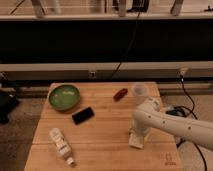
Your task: Place the white sponge in the ceramic bowl
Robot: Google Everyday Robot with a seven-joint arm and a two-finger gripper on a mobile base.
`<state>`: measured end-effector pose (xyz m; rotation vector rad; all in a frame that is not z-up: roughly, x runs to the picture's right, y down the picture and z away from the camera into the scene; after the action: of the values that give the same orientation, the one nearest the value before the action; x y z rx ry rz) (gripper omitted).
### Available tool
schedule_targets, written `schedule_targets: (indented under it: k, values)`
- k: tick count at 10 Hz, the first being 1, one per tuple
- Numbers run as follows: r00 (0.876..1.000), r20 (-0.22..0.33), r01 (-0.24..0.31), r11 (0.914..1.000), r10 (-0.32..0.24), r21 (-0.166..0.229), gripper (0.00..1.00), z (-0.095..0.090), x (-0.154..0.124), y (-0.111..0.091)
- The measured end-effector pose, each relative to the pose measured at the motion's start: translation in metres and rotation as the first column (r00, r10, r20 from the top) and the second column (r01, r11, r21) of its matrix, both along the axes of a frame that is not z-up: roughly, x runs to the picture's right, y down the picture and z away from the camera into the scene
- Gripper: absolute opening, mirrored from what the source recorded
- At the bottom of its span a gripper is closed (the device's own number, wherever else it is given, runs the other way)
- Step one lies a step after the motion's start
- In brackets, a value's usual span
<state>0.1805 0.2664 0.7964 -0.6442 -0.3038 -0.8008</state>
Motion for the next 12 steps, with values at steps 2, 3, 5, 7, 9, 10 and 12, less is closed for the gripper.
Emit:
schedule_targets:
  k: [2,3,5,7,9,10,12]
  values:
    - [1.000,0.016,0.006,0.9998,-0.006,0.018,0.05,-0.010,-0.005,-0.007]
    - [1.000,0.023,0.017,0.9995,-0.017,0.027,0.01,-0.015,-0.009,-0.011]
    - [0.998,0.046,0.044,0.9976,-0.046,0.053,0.00,-0.028,-0.035,-0.024]
    - [0.994,0.071,0.078,0.9942,-0.084,0.074,0.00,-0.038,-0.067,-0.036]
    - [0.988,0.090,0.122,0.9890,-0.129,0.084,0.00,-0.042,-0.103,-0.052]
    - [0.984,0.096,0.142,0.9863,-0.150,0.085,0.00,-0.041,-0.118,-0.059]
    - [0.973,0.117,0.191,0.9775,-0.201,0.090,0.00,-0.033,-0.158,-0.082]
